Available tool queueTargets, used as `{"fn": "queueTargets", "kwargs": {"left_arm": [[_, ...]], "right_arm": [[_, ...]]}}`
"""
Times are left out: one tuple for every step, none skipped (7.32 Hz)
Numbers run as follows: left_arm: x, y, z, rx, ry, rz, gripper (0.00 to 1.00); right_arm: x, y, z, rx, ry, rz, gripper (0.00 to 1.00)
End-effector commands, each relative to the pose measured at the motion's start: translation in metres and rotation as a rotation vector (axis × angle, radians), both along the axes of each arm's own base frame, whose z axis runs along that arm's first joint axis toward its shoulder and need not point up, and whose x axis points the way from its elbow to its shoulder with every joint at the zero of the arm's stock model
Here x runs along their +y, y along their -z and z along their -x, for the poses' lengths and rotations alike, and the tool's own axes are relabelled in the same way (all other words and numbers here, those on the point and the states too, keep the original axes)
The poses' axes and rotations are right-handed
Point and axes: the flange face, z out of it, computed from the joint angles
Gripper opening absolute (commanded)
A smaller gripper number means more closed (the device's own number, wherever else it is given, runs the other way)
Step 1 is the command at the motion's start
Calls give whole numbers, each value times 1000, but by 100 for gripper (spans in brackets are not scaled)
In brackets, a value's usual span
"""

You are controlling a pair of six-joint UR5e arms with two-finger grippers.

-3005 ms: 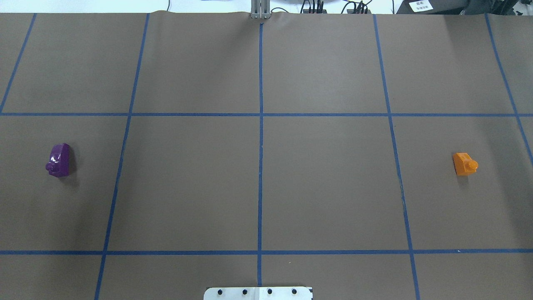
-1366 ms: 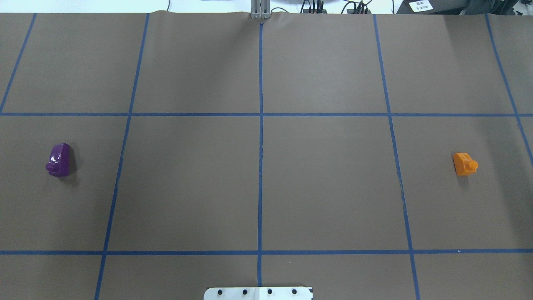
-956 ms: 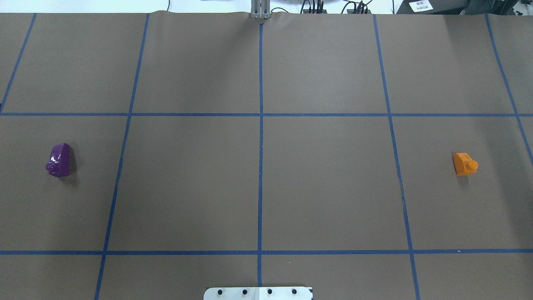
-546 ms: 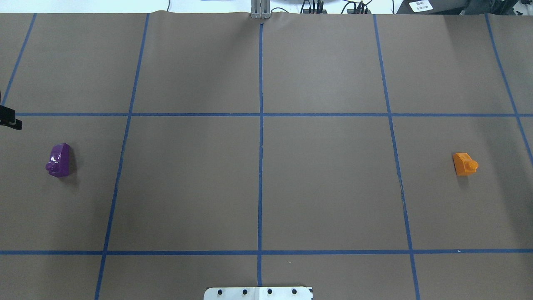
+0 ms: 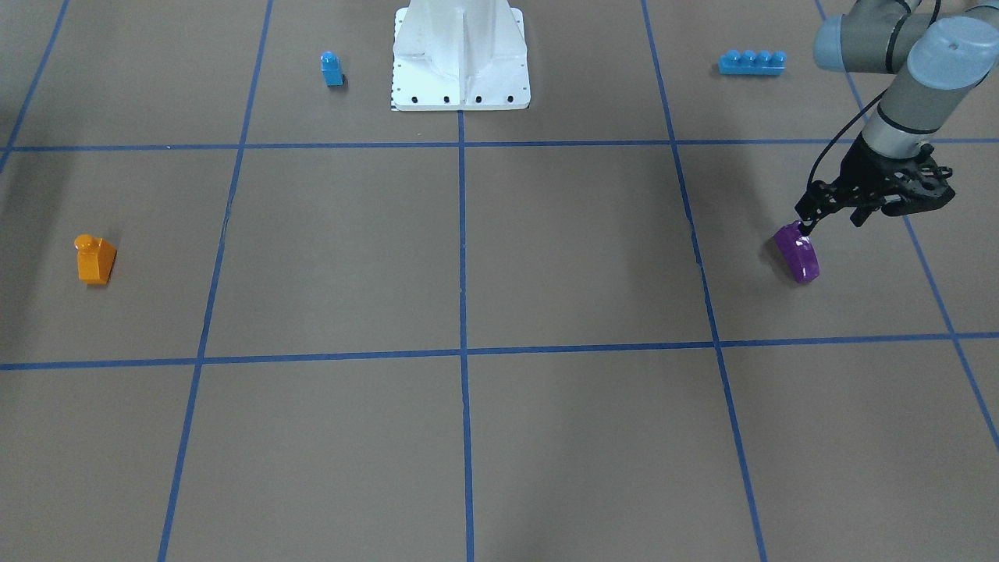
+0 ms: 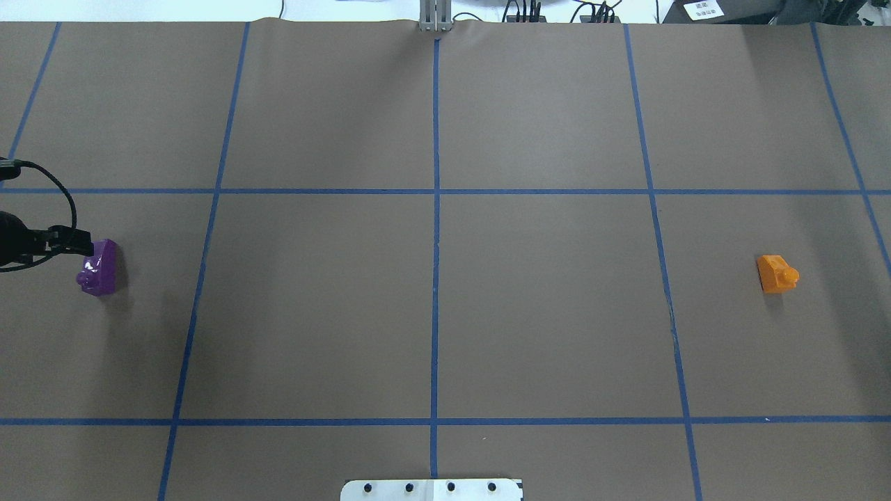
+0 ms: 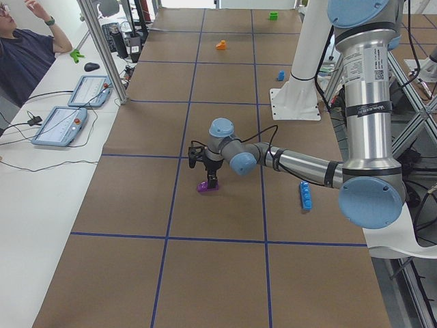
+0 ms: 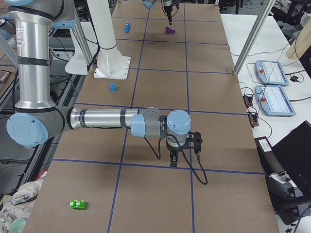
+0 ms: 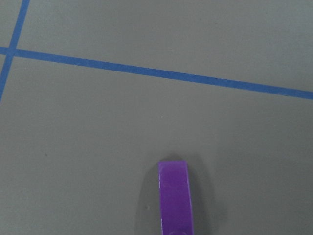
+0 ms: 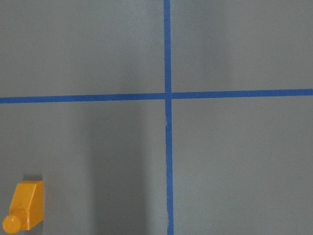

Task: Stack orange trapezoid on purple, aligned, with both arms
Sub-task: 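Lower the left gripper onto the purple trapezoid block and grasp it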

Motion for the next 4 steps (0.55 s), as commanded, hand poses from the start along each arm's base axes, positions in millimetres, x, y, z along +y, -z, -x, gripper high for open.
{"fn": "queueTargets", "kwargs": {"left_arm": [[-5, -10, -36, -19, -11, -6, 100], [-4, -13, -42, -24, -21, -3, 100], [-2, -18, -45, -30, -26, 6, 88], [-4, -18, -47, -31, -27, 6, 57]], "right_arm": [[0, 0, 0, 1, 0, -2, 100], [0, 0, 0, 4, 0, -2, 100], [0, 0, 0, 3, 0, -2, 100], [0, -3, 0, 6, 0, 4, 100]]}}
